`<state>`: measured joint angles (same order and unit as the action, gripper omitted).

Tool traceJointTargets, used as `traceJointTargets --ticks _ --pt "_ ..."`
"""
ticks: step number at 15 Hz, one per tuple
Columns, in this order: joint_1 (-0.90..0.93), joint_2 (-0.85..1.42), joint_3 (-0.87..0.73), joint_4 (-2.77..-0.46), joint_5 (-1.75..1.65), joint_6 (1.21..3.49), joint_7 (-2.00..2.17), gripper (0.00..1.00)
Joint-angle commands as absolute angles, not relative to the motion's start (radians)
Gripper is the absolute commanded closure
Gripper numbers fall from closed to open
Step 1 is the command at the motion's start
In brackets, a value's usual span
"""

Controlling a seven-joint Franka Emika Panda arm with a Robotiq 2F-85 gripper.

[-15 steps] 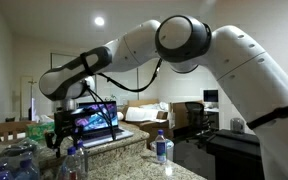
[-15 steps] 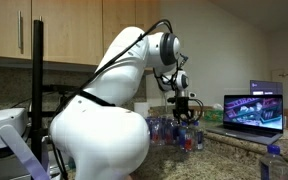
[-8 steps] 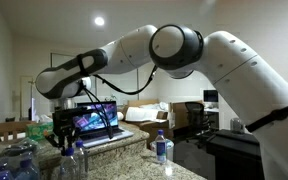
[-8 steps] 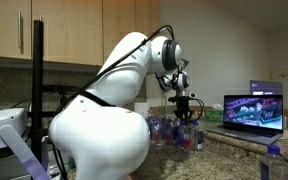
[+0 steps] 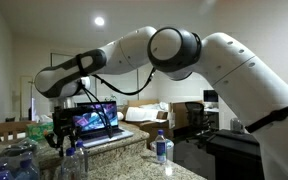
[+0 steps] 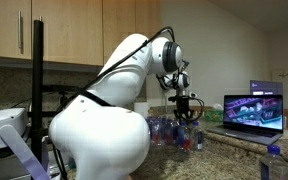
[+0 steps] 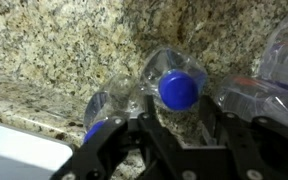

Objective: Move the three empty water bottles to the right

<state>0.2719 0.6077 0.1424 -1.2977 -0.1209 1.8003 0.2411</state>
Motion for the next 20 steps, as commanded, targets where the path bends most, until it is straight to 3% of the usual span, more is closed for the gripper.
traceJointTargets --ticks 1,4,8,9,11,20 --pt "0.276 0.604 0.134 -1.290 -0.090 1.759 0.216 0.19" --pt "0.270 0.608 0.139 -1.285 -0.069 1.724 0.205 0.02" --pt "0.268 0.599 0.138 -1.295 -0.040 1.672 0.213 0.00" --pt "0.269 0.596 0.138 -1.298 -0.037 1.661 0.215 0.25" --pt "0.270 0.595 0.136 -1.301 -0.035 1.648 0.218 0.30" --pt "0.273 0.607 0.116 -1.289 -0.054 1.664 0.224 0.90"
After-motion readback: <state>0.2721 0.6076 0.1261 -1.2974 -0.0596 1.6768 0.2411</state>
